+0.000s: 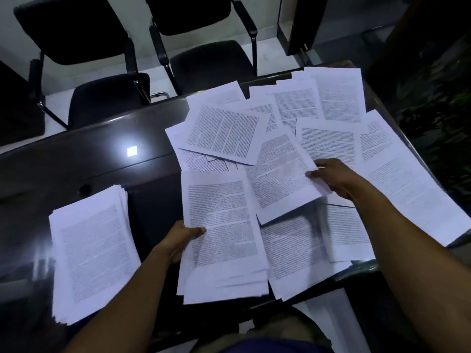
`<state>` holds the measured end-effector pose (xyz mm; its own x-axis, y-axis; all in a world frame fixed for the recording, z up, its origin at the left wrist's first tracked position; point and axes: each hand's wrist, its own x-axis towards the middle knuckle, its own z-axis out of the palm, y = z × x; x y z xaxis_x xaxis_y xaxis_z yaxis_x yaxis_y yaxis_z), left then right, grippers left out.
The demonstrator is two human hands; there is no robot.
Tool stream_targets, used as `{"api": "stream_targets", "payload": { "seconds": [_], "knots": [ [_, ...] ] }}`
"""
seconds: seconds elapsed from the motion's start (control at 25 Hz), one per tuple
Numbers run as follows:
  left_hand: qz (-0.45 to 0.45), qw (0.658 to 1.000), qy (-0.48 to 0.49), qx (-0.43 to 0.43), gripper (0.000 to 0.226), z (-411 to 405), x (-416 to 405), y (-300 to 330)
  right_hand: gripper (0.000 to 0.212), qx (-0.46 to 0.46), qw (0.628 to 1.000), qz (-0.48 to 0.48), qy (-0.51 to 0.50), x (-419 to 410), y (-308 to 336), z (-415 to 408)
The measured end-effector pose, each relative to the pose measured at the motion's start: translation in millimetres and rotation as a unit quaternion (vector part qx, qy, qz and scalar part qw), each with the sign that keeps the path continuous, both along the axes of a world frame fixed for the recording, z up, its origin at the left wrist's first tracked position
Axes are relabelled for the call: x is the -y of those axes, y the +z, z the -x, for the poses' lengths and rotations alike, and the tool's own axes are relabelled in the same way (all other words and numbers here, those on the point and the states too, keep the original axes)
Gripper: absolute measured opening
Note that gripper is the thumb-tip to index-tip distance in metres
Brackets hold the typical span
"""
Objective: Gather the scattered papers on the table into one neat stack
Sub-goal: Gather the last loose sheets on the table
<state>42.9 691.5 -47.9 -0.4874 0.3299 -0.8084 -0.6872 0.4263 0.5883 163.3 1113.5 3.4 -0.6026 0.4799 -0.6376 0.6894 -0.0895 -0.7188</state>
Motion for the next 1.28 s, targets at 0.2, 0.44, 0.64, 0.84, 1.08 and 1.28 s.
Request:
{"api": "stream_targets", "payload": {
  "seconds": [0.2,0.44,0.64,0.84,1.08,1.28],
  "knots": [
    [-0.007,0.998,0.062,0.017,0.036,-13,-38,-6,0.033,-0.22,0.956,0.091,-0.172,-7,7,-11],
    [-0.035,0.994,0.088,0.047,0.042,-29,-55,-8,0.033,-0.152,0.952,0.232,-0.127,50,-18,-56],
    [-0.079,0.987,0.105,0.087,0.052,-31,-51,-2,0.028,-0.029,0.983,0.181,-0.017,95,-34,-74],
    [-0.113,0.983,0.111,0.096,0.057,-32,-50,4,0.031,-0.09,0.958,0.272,0.02,127,-8,-61],
    [-0.104,0.989,0.076,0.073,0.033,-32,-35,-2,0.016,0.082,0.978,-0.136,0.138,156,-42,-55],
    [-0.11,0.993,0.047,0.011,0.034,-25,-23,-3,0.024,0.127,0.962,-0.215,0.105,168,-37,-50]
  ]
}}
